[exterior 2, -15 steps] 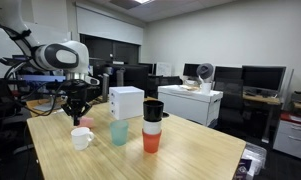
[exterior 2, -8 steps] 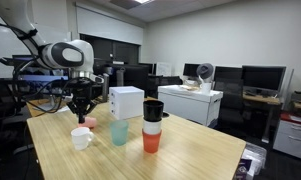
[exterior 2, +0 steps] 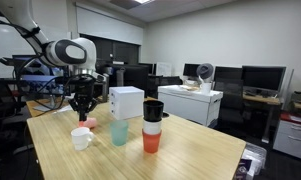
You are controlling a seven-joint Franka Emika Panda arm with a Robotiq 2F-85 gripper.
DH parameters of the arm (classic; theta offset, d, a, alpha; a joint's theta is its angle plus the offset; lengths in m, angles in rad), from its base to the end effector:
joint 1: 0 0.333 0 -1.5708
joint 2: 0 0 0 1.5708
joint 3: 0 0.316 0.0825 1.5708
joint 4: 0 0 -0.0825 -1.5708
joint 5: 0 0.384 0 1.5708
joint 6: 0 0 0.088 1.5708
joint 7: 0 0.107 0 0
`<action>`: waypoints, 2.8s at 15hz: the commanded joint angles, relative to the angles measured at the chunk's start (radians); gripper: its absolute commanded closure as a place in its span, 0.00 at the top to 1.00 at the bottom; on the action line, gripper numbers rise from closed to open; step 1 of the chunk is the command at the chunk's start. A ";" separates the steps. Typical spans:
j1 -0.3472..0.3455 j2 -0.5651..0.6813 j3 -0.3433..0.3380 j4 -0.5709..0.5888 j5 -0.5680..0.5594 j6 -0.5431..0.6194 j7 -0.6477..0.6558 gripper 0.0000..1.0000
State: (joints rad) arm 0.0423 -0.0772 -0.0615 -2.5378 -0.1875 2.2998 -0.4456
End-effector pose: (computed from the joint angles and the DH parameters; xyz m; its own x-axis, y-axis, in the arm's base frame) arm 0.4336 -0.0120 0.2885 0.8301 0.5207 -0.1993 0.5363 -0.8435 0.0297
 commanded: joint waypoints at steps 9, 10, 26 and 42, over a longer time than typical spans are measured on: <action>-0.004 -0.027 0.025 -0.054 0.054 0.057 -0.104 0.98; -0.004 -0.027 0.026 -0.062 0.053 0.078 -0.113 1.00; -0.015 0.004 0.028 -0.094 -0.012 0.219 -0.097 0.09; -0.016 0.018 0.038 0.077 -0.066 -0.046 0.045 0.06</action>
State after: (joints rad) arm 0.0407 -0.0722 -0.0387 -2.5146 -0.2202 2.3248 -0.4492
